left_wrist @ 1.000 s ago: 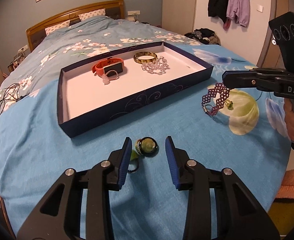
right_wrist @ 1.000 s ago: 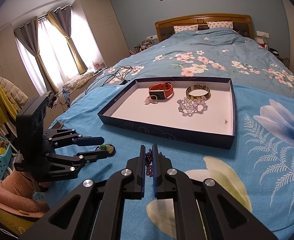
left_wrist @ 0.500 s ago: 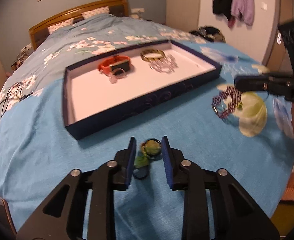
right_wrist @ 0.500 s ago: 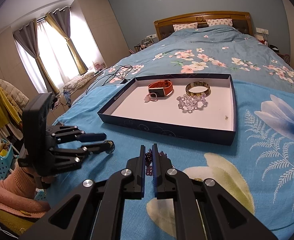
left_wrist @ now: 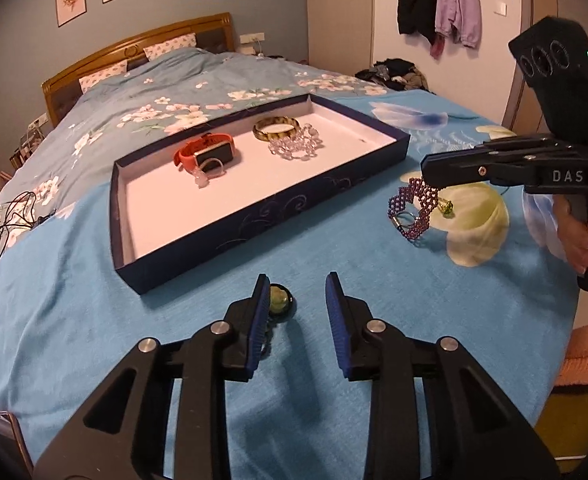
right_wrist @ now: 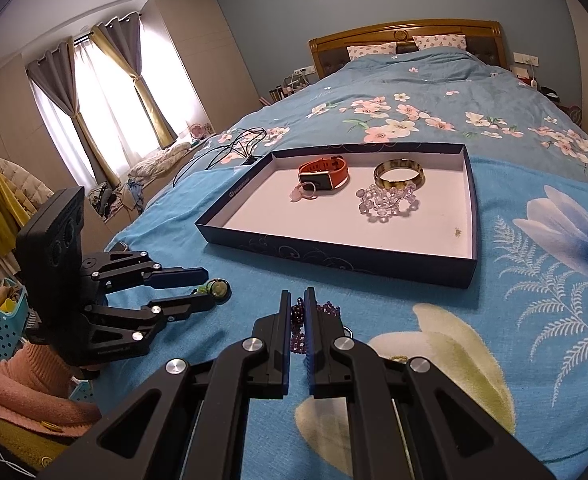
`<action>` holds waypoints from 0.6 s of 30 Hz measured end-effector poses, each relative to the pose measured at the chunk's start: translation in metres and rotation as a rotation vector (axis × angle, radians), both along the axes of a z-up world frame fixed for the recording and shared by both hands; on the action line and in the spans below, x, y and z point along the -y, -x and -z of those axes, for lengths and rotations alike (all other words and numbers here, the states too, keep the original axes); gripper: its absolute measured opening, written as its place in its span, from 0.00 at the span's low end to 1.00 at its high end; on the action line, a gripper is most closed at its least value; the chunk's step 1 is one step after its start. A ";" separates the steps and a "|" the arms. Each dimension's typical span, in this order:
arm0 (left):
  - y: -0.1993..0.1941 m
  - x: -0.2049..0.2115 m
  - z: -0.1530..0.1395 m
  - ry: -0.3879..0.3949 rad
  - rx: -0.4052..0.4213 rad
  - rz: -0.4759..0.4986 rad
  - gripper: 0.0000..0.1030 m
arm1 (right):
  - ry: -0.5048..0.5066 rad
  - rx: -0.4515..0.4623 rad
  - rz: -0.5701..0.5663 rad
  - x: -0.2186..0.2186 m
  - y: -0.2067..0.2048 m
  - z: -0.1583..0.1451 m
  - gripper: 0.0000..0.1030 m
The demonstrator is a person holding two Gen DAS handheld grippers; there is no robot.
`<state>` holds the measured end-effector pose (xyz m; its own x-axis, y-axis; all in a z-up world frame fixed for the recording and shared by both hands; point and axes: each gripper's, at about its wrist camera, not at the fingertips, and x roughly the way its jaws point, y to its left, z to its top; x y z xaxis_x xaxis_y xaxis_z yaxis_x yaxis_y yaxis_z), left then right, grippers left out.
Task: Organize jewelry
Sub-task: 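Grasp the black ring with the left tool while the right tool holds the purple bracelet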
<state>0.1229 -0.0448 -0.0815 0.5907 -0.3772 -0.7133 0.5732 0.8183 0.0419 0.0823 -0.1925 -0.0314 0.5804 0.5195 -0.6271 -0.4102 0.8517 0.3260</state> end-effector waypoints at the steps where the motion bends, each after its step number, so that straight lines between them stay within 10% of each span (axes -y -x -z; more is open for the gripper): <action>1: -0.003 0.000 0.002 -0.006 -0.011 -0.005 0.28 | 0.000 -0.001 0.000 0.000 0.000 0.000 0.05; 18: -0.030 -0.009 0.015 0.003 -0.118 -0.069 0.28 | -0.003 -0.003 -0.010 -0.002 0.001 0.002 0.05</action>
